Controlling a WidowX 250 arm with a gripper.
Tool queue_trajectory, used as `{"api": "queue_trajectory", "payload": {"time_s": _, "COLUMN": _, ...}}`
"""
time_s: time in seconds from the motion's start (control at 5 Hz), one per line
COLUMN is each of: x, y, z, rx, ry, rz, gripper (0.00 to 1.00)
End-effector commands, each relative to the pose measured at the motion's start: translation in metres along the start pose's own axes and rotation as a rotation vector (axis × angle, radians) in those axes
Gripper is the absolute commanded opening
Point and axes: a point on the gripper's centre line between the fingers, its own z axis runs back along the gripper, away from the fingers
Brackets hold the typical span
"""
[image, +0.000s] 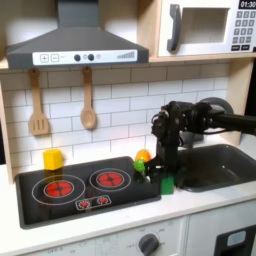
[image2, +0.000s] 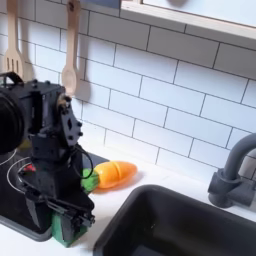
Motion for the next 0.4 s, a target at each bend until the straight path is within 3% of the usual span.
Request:
{"api": "queue_trajectory", "payload": {"time_s": 0.0, "x": 0.000, "y": 0.002, "z": 0.001, "rx": -0.005, "ry": 0.004, "rz": -0.002, "gripper": 1.00}}
{"api": "queue_trajectory", "payload": {"time_s": 0.2, "x": -0.001, "y": 0.006, "z": 0.011, "rx": -0.033, "ry": 0.008, "rz": -0.014, "gripper": 1.00}}
